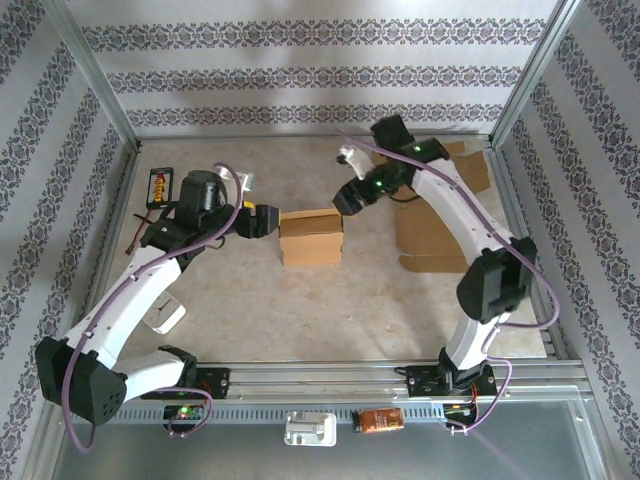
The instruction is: Fold the paper box
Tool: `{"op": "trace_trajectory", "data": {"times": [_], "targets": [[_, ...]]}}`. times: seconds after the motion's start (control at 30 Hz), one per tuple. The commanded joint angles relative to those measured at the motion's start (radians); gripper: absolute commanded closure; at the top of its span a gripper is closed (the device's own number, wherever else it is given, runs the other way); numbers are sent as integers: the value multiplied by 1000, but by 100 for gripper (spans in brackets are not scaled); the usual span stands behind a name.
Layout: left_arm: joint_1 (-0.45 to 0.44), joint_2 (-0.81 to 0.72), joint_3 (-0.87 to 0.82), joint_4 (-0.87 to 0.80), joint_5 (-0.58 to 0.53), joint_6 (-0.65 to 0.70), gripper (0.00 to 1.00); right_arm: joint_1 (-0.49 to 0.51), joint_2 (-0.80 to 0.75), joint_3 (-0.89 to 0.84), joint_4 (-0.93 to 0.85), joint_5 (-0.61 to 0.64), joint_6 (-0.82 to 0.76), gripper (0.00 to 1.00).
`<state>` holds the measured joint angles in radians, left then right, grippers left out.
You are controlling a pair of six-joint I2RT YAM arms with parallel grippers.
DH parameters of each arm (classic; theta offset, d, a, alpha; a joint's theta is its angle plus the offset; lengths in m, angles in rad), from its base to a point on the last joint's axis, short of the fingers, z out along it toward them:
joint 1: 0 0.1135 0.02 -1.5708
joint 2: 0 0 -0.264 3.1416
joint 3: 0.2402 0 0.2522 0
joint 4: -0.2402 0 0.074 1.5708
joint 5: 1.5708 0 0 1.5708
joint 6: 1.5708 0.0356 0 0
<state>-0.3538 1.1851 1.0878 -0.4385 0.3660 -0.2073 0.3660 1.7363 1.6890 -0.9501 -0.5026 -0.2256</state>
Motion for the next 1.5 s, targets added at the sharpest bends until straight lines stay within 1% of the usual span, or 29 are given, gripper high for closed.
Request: {"op": "trace_trajectory", "data": {"times": [0.0, 0.1, 0.17, 0.23, 0.33, 0.43, 0.53, 0.63, 0.7, 0.83, 1.0, 1.13, 1.27, 1.37, 1.47], "targets": [[-35, 45, 52, -180, -126, 73, 23, -24, -114, -199, 261, 26, 222, 30], [-48, 80, 75, -208, -165, 91, 23, -49, -162, -314, 338, 31, 234, 30], [-49, 97, 86, -219, -174, 94, 23, -43, -169, -345, 354, 8, 218, 30], [-49, 109, 93, -221, -168, 94, 23, -28, -165, -358, 369, 8, 204, 33], [-49, 127, 104, -224, -136, 91, 27, -17, -144, -358, 397, 20, 213, 45], [-48, 143, 109, -224, -116, 77, 35, -8, -130, -350, 402, 19, 211, 60], [-49, 157, 109, -224, -111, 61, 42, -2, -138, -352, 399, 6, 202, 69], [-48, 173, 109, -216, -113, 43, 49, 7, -148, -359, 395, -3, 192, 74], [-48, 179, 107, -200, -112, 28, 55, 11, -149, -359, 393, -10, 192, 77], [-48, 191, 105, -174, -102, -8, 67, 19, -146, -359, 392, -12, 197, 82], [-49, 202, 106, -169, -82, -33, 84, 27, -153, -361, 393, -13, 208, 84], [-48, 204, 100, -163, -82, -54, 88, 36, -162, -366, 401, -10, 227, 85], [-48, 206, 93, -145, -81, -100, 93, 39, -171, -382, 422, -11, 302, 90], [-48, 200, 72, -112, -62, -143, 97, 39, -188, -410, 442, -1, 373, 90], [-48, 202, 51, -81, -32, -176, 99, 39, -206, -440, 467, 6, 432, 91]]}}
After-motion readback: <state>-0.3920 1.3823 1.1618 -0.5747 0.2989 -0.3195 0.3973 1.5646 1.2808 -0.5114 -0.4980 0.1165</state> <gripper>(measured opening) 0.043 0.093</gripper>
